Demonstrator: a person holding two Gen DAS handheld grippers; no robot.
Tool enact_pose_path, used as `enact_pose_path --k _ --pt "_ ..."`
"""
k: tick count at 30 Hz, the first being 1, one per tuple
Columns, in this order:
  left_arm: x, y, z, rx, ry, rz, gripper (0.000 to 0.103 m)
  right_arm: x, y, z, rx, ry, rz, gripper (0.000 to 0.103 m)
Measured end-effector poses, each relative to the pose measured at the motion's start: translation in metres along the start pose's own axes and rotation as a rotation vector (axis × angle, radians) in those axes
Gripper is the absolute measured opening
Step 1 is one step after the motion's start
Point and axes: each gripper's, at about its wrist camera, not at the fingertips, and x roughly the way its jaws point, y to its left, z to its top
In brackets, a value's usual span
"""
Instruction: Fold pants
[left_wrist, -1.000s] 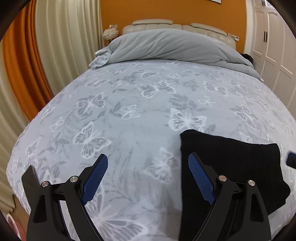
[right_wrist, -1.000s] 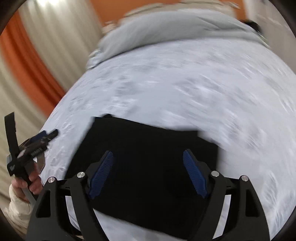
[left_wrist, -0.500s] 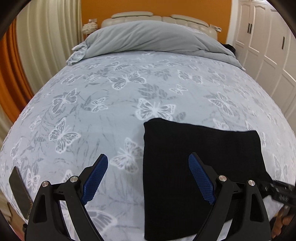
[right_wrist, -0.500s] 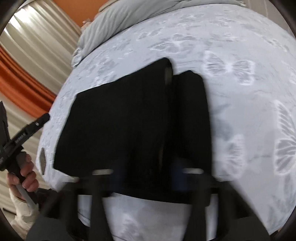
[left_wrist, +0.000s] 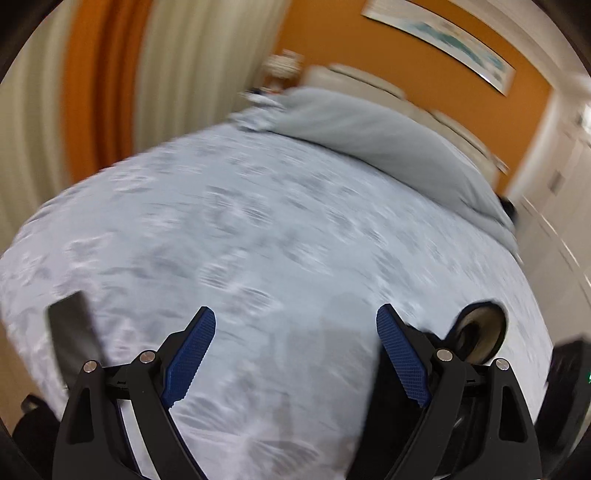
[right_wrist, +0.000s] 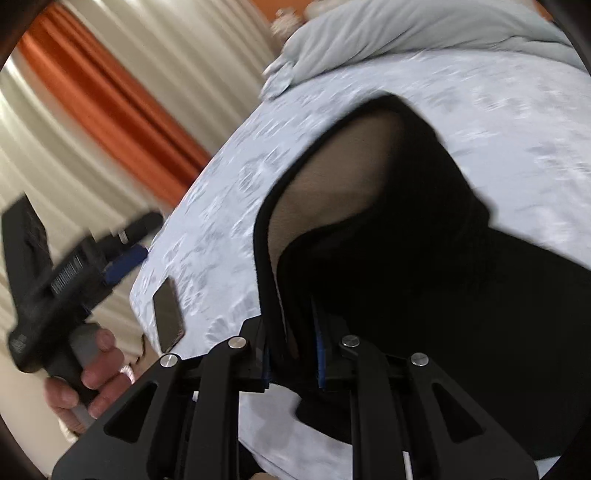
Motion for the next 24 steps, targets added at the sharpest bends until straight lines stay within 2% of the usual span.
enact_pose_path --k 4,6,9,10,12,13,15,17,18,19,20,21,24 --pt "0.003 0.033 0.006 -0.099 0.001 0.030 0.086 0.030 0.018 -0.006 -0.030 0.042 0.014 0.016" --pt "0.007 0.037 0.004 -0.118 0.028 0.024 0.087 0.013 0.019 -0.004 -0.033 0.012 0.030 0.016" --pt "0.010 0.030 0.000 -0.110 0.054 -0.015 0.087 -0.058 0.003 0.002 -0.034 -0.108 0.032 0.015" --pt "0.010 0.025 -0.002 -0.096 0.060 -0.029 0.087 -0.099 -0.016 -0.002 -0.013 -0.174 0.009 0.015" --pt "0.011 0.011 -0.006 -0.064 0.073 -0.058 0.087 -0.146 -0.046 -0.016 0.036 -0.243 -0.060 0.015" --pt "0.013 0.000 -0.010 -0.043 0.085 -0.080 0.086 -0.175 -0.081 -0.037 0.095 -0.268 -0.140 0.016" --pt "0.021 -0.020 -0.016 0.004 0.119 -0.113 0.086 -0.191 -0.135 -0.070 0.215 -0.259 -0.221 0.017" --pt "0.029 -0.048 -0.028 0.067 0.159 -0.137 0.087 -0.178 -0.205 -0.115 0.368 -0.173 -0.306 0.018" --pt "0.033 -0.060 -0.033 0.094 0.178 -0.146 0.087 -0.169 -0.224 -0.128 0.412 -0.142 -0.319 0.019" --pt "0.038 -0.070 -0.039 0.116 0.198 -0.156 0.087 -0.167 -0.241 -0.143 0.473 -0.177 -0.220 0.022" --pt "0.043 -0.080 -0.045 0.134 0.218 -0.170 0.087 -0.173 -0.246 -0.149 0.528 -0.225 -0.151 0.024" --pt "0.048 -0.092 -0.052 0.150 0.241 -0.186 0.087 -0.177 -0.243 -0.147 0.534 -0.234 -0.148 0.024" --pt "0.057 -0.118 -0.070 0.193 0.273 -0.193 0.087 -0.199 -0.214 -0.117 0.355 -0.308 -0.263 0.027"
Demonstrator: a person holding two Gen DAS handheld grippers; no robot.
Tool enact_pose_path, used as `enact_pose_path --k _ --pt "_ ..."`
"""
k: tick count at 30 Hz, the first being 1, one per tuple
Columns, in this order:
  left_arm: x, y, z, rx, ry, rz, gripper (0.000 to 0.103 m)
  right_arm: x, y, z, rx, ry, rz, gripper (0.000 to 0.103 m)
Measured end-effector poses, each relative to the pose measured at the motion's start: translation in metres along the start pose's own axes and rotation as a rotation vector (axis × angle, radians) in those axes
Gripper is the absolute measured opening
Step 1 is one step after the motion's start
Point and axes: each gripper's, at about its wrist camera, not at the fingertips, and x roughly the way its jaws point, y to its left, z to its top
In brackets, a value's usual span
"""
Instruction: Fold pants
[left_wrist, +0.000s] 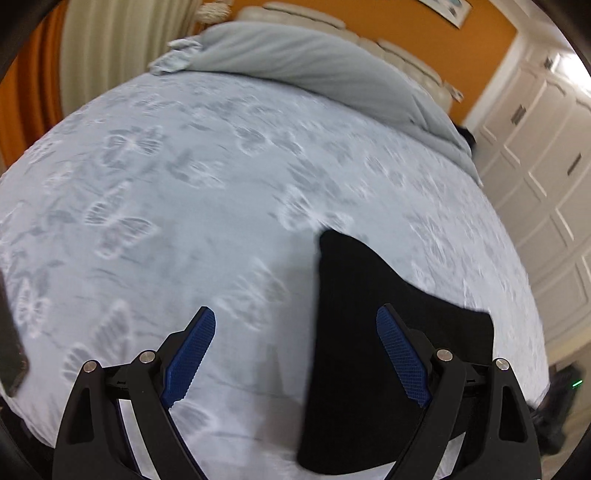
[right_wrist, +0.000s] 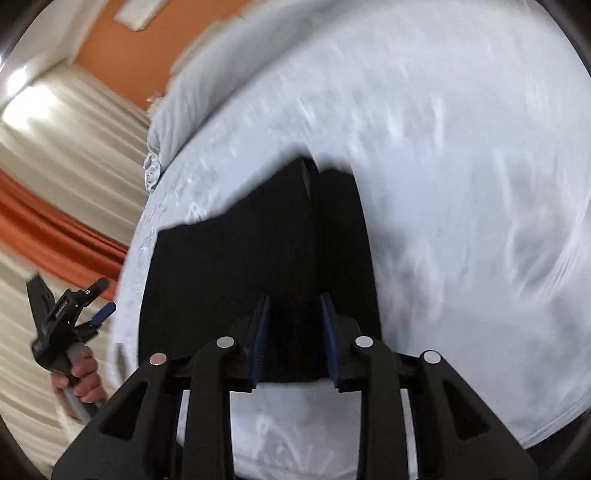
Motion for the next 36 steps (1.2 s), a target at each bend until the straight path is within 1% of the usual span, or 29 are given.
enact_pose_path --k 3,4,5,6,7,8,10,11,12,13,14,15,16,17,18,19,21,24,25,27,28,29,30,31,32,33,34,35,36 --pt "0.014 -0.025 -0.010 0.074 0.010 0.035 0.087 0.004 0.017 0.021 -0.058 -0.006 0.029 0.027" --pt "0.017 -0.031 -0.013 0.096 0.006 0.050 0.087 0.009 0.019 0.032 -0.075 0.006 0.029 0.027" --pt "0.020 -0.037 -0.015 0.117 0.003 0.065 0.087 0.017 0.019 0.042 -0.105 0.023 0.007 0.030" --pt "0.025 -0.044 -0.017 0.141 0.005 0.078 0.087 0.025 0.021 0.048 -0.129 0.032 -0.033 0.036" --pt "0.030 -0.048 -0.019 0.155 0.011 0.084 0.087 0.036 0.020 0.054 -0.146 0.030 -0.098 0.055" --pt "0.035 -0.051 -0.021 0.169 0.019 0.089 0.087 0.047 0.018 0.057 -0.153 0.032 -0.123 0.069" --pt "0.046 -0.056 -0.023 0.190 0.045 0.102 0.087 0.072 0.007 0.063 -0.157 0.069 -0.153 0.067" --pt "0.052 -0.057 -0.022 0.195 0.058 0.106 0.087 0.083 0.001 0.062 -0.157 0.102 -0.148 0.039" --pt "0.058 -0.058 -0.021 0.200 0.074 0.113 0.087 0.091 0.001 0.063 -0.153 0.128 -0.134 0.030" --pt "0.063 -0.058 -0.021 0.205 0.084 0.123 0.087 0.084 0.005 0.064 -0.156 0.107 -0.121 0.012" --pt "0.066 -0.059 -0.021 0.210 0.090 0.132 0.087 0.076 0.010 0.066 -0.167 0.086 -0.095 0.008" --pt "0.069 -0.060 -0.021 0.217 0.095 0.146 0.087 0.062 0.016 0.070 -0.182 0.038 -0.058 0.008" --pt "0.071 -0.060 -0.021 0.221 0.096 0.155 0.087 0.058 0.017 0.072 -0.190 0.014 -0.047 0.008" --pt "0.074 -0.059 -0.021 0.224 0.098 0.163 0.087 0.060 0.013 0.072 -0.197 0.009 -0.070 0.010" --pt "0.077 -0.059 -0.021 0.226 0.102 0.169 0.087 0.076 0.001 0.069 -0.196 0.058 -0.145 0.012" --pt "0.079 -0.059 -0.022 0.225 0.106 0.165 0.088 0.094 -0.010 0.066 -0.185 0.127 -0.196 0.017" --pt "0.083 -0.061 -0.022 0.232 0.120 0.156 0.088 0.092 -0.014 0.066 -0.130 0.087 -0.164 0.020" --pt "0.080 -0.066 -0.024 0.248 0.097 0.183 0.087 0.058 0.013 0.067 -0.186 -0.050 -0.155 0.023" --pt "0.078 -0.067 -0.024 0.249 0.095 0.182 0.087 0.046 0.028 0.065 -0.222 -0.083 -0.115 0.023" --pt "0.075 -0.068 -0.025 0.251 0.093 0.173 0.087 0.036 0.045 0.060 -0.254 -0.099 -0.042 0.023" --pt "0.074 -0.069 -0.026 0.254 0.092 0.175 0.087 0.040 0.055 0.056 -0.281 -0.074 0.013 0.023" --pt "0.074 -0.069 -0.027 0.258 0.089 0.180 0.087 0.050 0.059 0.053 -0.294 -0.036 0.028 0.021" --pt "0.074 -0.069 -0.028 0.262 0.088 0.184 0.087 0.067 0.060 0.050 -0.295 0.013 0.010 0.021" --pt "0.074 -0.069 -0.029 0.265 0.087 0.189 0.087 0.095 0.052 0.047 -0.268 0.095 -0.056 0.021" --pt "0.074 -0.070 -0.030 0.266 0.086 0.194 0.087 0.119 0.039 0.043 -0.220 0.169 -0.090 0.020" --pt "0.073 -0.069 -0.030 0.267 0.084 0.194 0.087 0.124 0.028 0.044 -0.157 0.142 -0.040 0.019" --pt "0.071 -0.068 -0.030 0.267 0.081 0.193 0.087 0.119 0.025 0.048 -0.112 0.117 -0.022 0.018" --pt "0.067 -0.067 -0.029 0.266 0.074 0.189 0.087 0.111 0.028 0.050 -0.084 0.112 -0.014 0.022" --pt "0.059 -0.064 -0.027 0.265 0.055 0.175 0.087 0.098 0.039 0.052 -0.096 0.071 0.025 0.023"
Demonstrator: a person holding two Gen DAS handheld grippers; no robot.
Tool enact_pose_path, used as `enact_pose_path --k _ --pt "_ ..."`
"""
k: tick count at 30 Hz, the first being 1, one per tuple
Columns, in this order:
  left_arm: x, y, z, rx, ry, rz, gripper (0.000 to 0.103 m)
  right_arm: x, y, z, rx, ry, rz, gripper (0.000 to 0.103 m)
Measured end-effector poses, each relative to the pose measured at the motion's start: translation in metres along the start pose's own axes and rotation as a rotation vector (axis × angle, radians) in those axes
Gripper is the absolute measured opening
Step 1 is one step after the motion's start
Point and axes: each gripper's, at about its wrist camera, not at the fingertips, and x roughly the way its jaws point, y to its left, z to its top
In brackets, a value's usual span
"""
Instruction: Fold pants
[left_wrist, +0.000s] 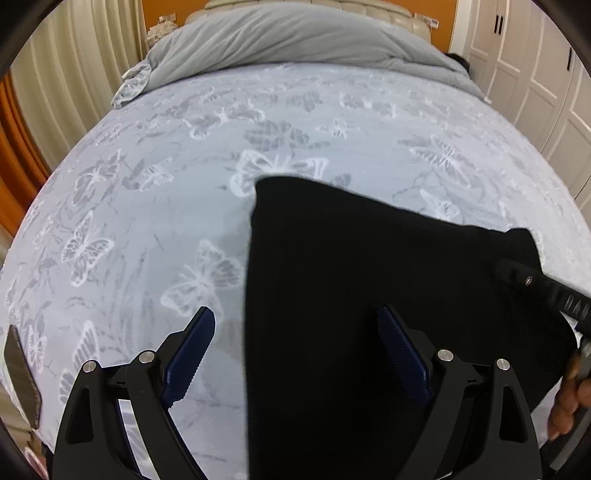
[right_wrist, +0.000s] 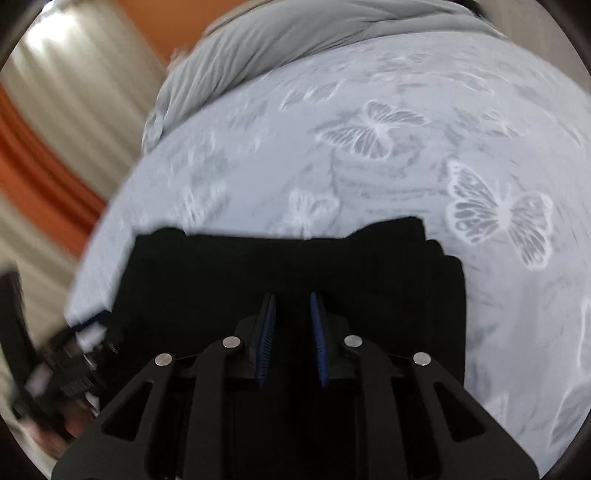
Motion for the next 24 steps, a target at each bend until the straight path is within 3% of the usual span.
enact_pose_path --k 2,6,9,12,15,17,18,19,20,24 --pt "-0.017 0.014 0.003 -0.024 -0.050 -0.016 0.087 -0.022 0.024 -0.004 -0.094 -0.049 0.055 0.023" --pt "-0.044 0.060 0.007 -0.125 -0.135 0.016 0.087 -0.006 0.065 -0.018 -0.202 0.009 0.142 0.022" --pt "-0.046 0.092 0.007 -0.226 -0.120 0.020 0.087 0.060 0.071 -0.033 -0.243 0.147 0.013 0.019" --pt "-0.044 0.113 0.003 -0.287 -0.092 0.010 0.087 0.050 0.076 -0.024 -0.165 0.110 0.046 0.023" --pt "-0.048 0.118 -0.003 -0.282 -0.100 0.032 0.087 0.039 0.112 -0.017 -0.216 0.083 0.109 0.023" --pt "-0.047 0.117 -0.003 -0.260 -0.099 0.039 0.087 0.058 0.128 -0.027 -0.251 0.134 0.116 0.023" --pt "-0.047 0.115 -0.004 -0.249 -0.095 0.040 0.087 0.081 0.135 -0.036 -0.279 0.181 0.079 0.023" --pt "-0.045 0.114 -0.004 -0.247 -0.092 0.037 0.087 0.089 0.139 -0.043 -0.295 0.173 0.069 0.023" --pt "-0.044 0.113 -0.004 -0.246 -0.088 0.029 0.087 0.090 0.143 -0.047 -0.307 0.141 0.086 0.023" --pt "-0.041 0.103 0.001 -0.229 -0.080 0.000 0.087 0.065 0.144 -0.033 -0.271 0.165 0.109 0.022"
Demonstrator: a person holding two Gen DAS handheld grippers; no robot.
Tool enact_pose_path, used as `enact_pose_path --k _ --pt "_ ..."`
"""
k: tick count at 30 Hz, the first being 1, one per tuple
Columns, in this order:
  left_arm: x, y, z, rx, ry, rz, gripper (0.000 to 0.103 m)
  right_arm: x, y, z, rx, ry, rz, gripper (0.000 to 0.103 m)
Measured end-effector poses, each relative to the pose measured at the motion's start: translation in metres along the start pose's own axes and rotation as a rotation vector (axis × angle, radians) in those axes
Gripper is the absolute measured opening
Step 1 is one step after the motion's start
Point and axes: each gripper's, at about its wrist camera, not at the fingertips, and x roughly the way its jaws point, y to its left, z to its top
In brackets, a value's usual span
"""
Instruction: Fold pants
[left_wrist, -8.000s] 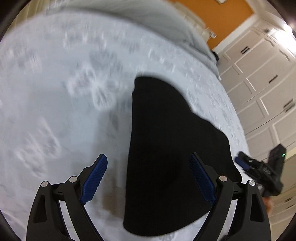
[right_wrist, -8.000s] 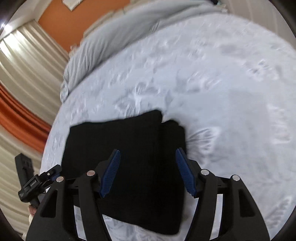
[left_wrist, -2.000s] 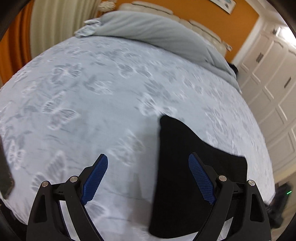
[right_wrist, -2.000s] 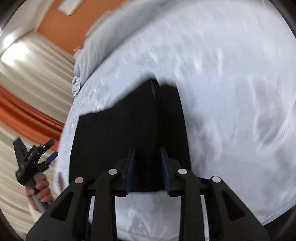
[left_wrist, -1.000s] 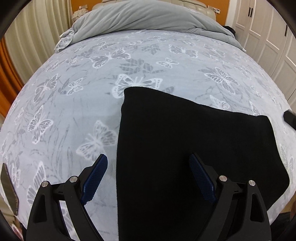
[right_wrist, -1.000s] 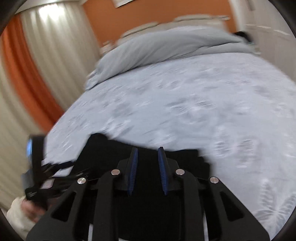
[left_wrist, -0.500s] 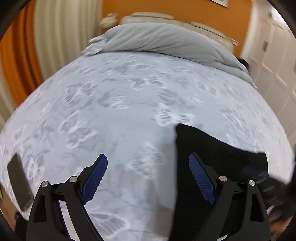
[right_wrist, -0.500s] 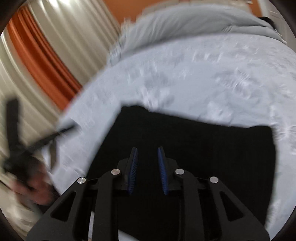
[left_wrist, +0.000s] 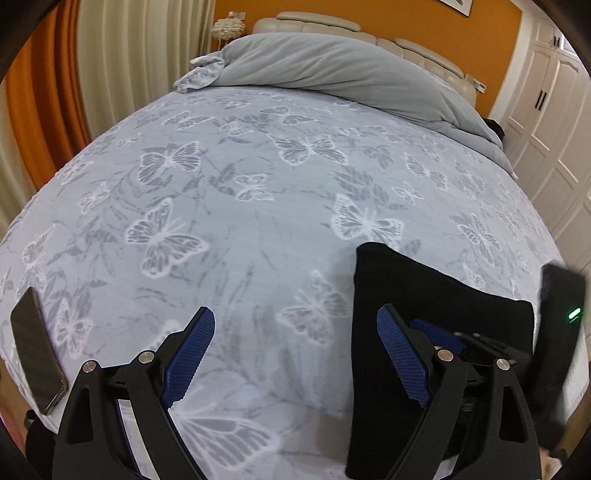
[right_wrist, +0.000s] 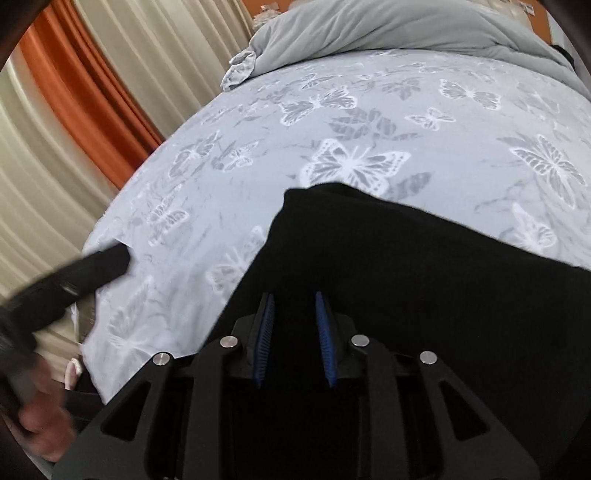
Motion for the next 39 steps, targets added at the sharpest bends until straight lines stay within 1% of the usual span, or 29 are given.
enact_pose_path --k 1,3,4,5,6,7,9,11,12,14,15,17,18,20,22,24,26,27,28,29,30,31,32,33,35,36,37,38,39 --pt "0.000 -0.003 0.000 0.006 0.001 -0.007 0.087 -0.019 -0.008 0.002 0.014 -0.019 -0.009 0.022" --pt "0.001 -0.013 -0.003 0.028 0.011 -0.029 0.087 -0.069 -0.034 0.000 0.022 -0.086 -0.080 0.025" --pt "0.002 -0.017 -0.005 0.038 0.015 -0.038 0.087 -0.089 -0.049 -0.006 0.038 -0.108 -0.123 0.044" --pt "0.003 -0.021 -0.008 0.050 0.024 -0.047 0.087 -0.114 -0.069 -0.016 0.070 -0.132 -0.189 0.071" --pt "0.005 -0.029 -0.013 0.070 0.048 -0.064 0.087 -0.130 -0.089 -0.025 0.098 -0.147 -0.249 0.082" --pt "0.008 -0.034 -0.018 0.083 0.074 -0.082 0.087 -0.141 -0.103 -0.036 0.116 -0.151 -0.280 0.088" --pt "0.015 -0.044 -0.032 0.086 0.154 -0.131 0.087 -0.155 -0.133 -0.057 0.174 -0.126 -0.297 0.088" --pt "0.023 -0.046 -0.049 0.045 0.221 -0.180 0.087 -0.160 -0.159 -0.082 0.261 -0.096 -0.237 0.088" --pt "0.031 -0.047 -0.063 0.015 0.277 -0.210 0.087 -0.158 -0.168 -0.094 0.293 -0.076 -0.211 0.088" --pt "0.043 -0.047 -0.081 -0.031 0.364 -0.266 0.087 -0.151 -0.175 -0.107 0.329 -0.026 -0.193 0.089" --pt "0.044 -0.046 -0.089 -0.066 0.372 -0.288 0.087 -0.147 -0.178 -0.113 0.355 -0.004 -0.139 0.089" --pt "0.038 -0.047 -0.091 -0.068 0.325 -0.287 0.091 -0.141 -0.177 -0.116 0.385 0.017 -0.022 0.089" --pt "0.038 -0.049 -0.089 -0.064 0.326 -0.292 0.091 -0.136 -0.174 -0.118 0.399 0.028 0.052 0.089" --pt "0.043 -0.050 -0.086 -0.083 0.326 -0.303 0.091 -0.132 -0.172 -0.118 0.423 0.012 0.072 0.096" --pt "0.050 -0.046 -0.083 -0.141 0.319 -0.331 0.091 -0.126 -0.175 -0.115 0.468 0.010 0.098 0.097" --pt "0.057 -0.044 -0.079 -0.197 0.327 -0.375 0.091 -0.121 -0.181 -0.112 0.537 -0.006 0.147 0.098" --pt "0.062 -0.044 -0.075 -0.217 0.338 -0.413 0.092 -0.116 -0.183 -0.108 0.546 -0.004 0.144 0.097" --pt "0.063 -0.046 -0.073 -0.212 0.336 -0.413 0.091 -0.111 -0.179 -0.106 0.513 0.007 0.093 0.095" --pt "0.064 -0.049 -0.072 -0.191 0.333 -0.401 0.090 -0.110 -0.173 -0.104 0.472 0.024 0.022 0.071" --pt "0.064 -0.055 -0.070 -0.151 0.319 -0.361 0.076 -0.110 -0.169 -0.103 0.412 0.029 -0.034 0.056" --pt "0.059 -0.062 -0.069 -0.107 0.294 -0.326 0.068 -0.113 -0.160 -0.102 0.371 0.017 -0.052 0.050" --pt "0.054 -0.065 -0.069 -0.083 0.274 -0.317 0.055 -0.126 -0.149 -0.101 0.328 -0.006 -0.054 0.041" --pt "0.044 -0.068 -0.069 -0.061 0.251 -0.312 0.040 -0.135 -0.144 -0.102 0.311 -0.028 -0.041 0.037" --pt "0.030 -0.070 -0.069 -0.024 0.230 -0.316 0.038 -0.153 -0.139 -0.106 0.304 -0.064 0.000 0.036" --pt "0.012 -0.067 -0.073 -0.006 0.221 -0.353 0.036 -0.171 -0.137 -0.118 0.302 -0.097 0.044 0.036" --pt "0.005 -0.062 -0.079 -0.014 0.244 -0.405 0.037 -0.173 -0.140 -0.124 0.313 -0.095 0.049 0.036" --pt "0.005 -0.056 -0.086 -0.032 0.275 -0.443 0.041 -0.167 -0.149 -0.136 0.339 -0.065 0.039 0.041" --pt "0.009 -0.050 -0.092 -0.046 0.293 -0.451 0.049 -0.157 -0.158 -0.145 0.374 -0.027 0.006 0.052" --pt "0.018 -0.045 -0.100 -0.060 0.325 -0.417 0.053 -0.147 -0.170 -0.153 0.432 0.009 -0.021 0.063"
